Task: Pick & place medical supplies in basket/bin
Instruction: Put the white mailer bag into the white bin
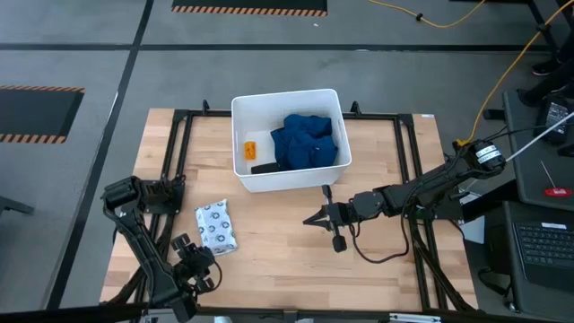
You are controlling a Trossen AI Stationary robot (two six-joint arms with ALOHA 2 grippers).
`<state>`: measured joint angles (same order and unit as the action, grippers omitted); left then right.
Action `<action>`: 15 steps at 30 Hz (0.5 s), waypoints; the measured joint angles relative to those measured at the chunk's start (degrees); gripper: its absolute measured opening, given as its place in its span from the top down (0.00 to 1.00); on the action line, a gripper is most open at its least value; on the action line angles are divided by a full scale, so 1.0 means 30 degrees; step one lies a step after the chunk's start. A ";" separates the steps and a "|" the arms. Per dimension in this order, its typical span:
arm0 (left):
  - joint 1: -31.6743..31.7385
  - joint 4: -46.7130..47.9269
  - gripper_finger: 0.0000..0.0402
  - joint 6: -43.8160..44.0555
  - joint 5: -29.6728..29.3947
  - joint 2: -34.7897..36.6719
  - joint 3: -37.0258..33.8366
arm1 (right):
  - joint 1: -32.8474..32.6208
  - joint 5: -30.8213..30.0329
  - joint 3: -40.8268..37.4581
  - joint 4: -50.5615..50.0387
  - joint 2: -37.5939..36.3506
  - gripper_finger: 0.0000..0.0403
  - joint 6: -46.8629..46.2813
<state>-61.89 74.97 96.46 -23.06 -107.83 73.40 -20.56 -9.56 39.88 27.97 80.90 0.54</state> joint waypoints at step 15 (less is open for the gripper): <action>0.0073 -0.2524 0.62 0.1612 -0.1190 -0.0007 -0.2148 | 0.0007 0.0007 0.0000 -0.0124 0.0015 0.98 -0.0022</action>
<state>-61.67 67.39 101.29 -26.63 -107.85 66.96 -20.54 -9.54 39.88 27.59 80.95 0.47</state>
